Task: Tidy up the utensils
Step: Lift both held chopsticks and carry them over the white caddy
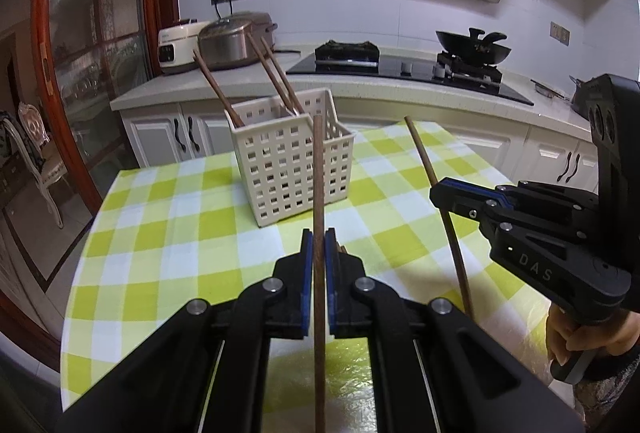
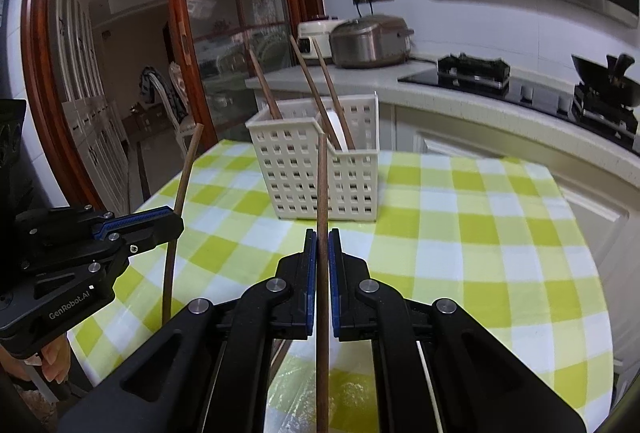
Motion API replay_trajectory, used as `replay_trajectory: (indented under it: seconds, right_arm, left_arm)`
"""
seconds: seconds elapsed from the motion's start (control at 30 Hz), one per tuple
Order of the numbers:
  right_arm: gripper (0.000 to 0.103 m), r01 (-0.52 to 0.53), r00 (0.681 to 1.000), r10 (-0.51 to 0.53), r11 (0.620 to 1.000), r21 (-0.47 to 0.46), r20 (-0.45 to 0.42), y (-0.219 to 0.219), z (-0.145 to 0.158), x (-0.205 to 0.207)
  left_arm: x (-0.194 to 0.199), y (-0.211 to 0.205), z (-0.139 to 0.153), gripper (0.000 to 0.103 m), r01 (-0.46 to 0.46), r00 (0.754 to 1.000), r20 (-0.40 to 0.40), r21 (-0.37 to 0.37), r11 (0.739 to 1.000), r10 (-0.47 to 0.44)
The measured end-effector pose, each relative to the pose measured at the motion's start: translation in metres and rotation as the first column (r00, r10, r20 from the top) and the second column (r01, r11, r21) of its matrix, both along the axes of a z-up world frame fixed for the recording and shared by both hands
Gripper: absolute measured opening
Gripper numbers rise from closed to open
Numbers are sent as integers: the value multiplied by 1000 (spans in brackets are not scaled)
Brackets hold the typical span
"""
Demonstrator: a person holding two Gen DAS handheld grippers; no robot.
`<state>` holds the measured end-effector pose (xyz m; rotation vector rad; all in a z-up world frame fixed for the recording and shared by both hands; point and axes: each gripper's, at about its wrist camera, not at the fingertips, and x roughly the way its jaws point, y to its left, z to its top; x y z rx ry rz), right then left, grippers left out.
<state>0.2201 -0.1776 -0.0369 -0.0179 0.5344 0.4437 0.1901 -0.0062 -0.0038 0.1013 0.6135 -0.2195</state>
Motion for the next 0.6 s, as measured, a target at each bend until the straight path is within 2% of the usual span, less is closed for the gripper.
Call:
replay_trajectory:
  seconds: [0.6]
  right_arm:
    - [6, -14, 995, 13, 1000, 12, 101, -3, 25, -22]
  left_arm:
    - [-15, 2, 20, 6, -5, 998, 56, 11, 1000, 5]
